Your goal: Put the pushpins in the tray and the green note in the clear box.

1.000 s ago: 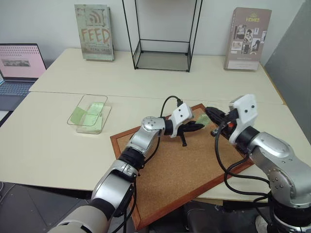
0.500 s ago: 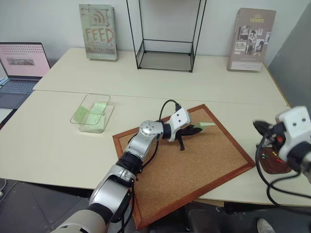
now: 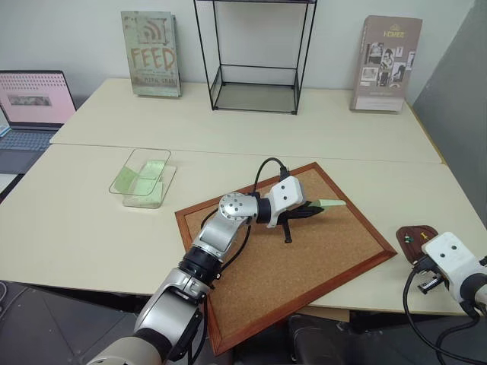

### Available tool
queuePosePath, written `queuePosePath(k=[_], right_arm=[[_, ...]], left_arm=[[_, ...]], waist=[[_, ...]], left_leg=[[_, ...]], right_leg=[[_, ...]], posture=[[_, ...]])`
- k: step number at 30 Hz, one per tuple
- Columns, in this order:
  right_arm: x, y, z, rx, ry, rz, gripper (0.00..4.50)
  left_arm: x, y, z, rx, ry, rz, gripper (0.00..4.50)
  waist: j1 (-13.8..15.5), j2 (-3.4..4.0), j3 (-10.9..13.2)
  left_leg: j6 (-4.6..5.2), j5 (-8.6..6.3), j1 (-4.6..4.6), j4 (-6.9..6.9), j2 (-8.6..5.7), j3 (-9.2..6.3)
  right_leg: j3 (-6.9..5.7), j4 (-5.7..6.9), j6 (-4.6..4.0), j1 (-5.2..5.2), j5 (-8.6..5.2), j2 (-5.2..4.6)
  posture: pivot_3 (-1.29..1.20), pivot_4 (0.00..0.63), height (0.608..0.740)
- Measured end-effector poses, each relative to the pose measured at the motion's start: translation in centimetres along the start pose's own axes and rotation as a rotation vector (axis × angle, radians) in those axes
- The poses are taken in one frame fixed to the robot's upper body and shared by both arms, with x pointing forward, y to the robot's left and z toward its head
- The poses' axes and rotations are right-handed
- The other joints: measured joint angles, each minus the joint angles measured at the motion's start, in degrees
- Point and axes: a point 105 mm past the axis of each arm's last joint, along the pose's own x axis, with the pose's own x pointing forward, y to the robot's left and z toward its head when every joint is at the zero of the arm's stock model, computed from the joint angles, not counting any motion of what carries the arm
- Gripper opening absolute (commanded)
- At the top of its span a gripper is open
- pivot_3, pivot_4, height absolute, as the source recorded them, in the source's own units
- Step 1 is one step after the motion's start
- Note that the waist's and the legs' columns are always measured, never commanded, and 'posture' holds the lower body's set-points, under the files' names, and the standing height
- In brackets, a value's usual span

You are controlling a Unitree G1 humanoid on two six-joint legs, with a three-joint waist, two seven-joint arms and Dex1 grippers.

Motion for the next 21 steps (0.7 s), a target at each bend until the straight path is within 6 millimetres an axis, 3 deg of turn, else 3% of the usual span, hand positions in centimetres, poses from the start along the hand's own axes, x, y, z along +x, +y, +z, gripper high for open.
queuePosePath(k=[16,19,21], right_arm=[[0.5,-1.6,0.2,0.028,-0.031,-0.1,3.9],[-0.2,-2.2,2.0,0.077,-0.118,-0.104,3.9],[-0.7,-2.1,4.6,0.091,-0.227,-0.061,3.9]], left_arm=[[0.0,0.1,0.0,0.002,0.004,0.005,0.0],[-0.1,0.4,-0.1,-0.012,0.011,0.031,0.0],[-0.4,1.1,-0.1,-0.028,0.021,0.072,0.0]], waist=[[0.19,0.02,-0.01],[0.05,0.02,-0.01],[-0.12,0.01,0.0]], left_leg=[[-0.01,-0.01,-0.04,-0.04,-0.03,-0.04],[-0.01,-0.01,-0.03,-0.05,-0.03,-0.04],[-0.01,-0.01,-0.03,-0.05,-0.02,-0.05]], right_leg=[[0.0,0.0,0.25,-0.01,0.15,0.0],[0.0,0.03,0.28,-0.01,0.16,0.0],[-0.01,0.05,0.29,-0.01,0.17,0.02]], posture=[[0.0,0.15,0.74],[0.0,0.15,0.74],[0.0,0.15,0.74]])
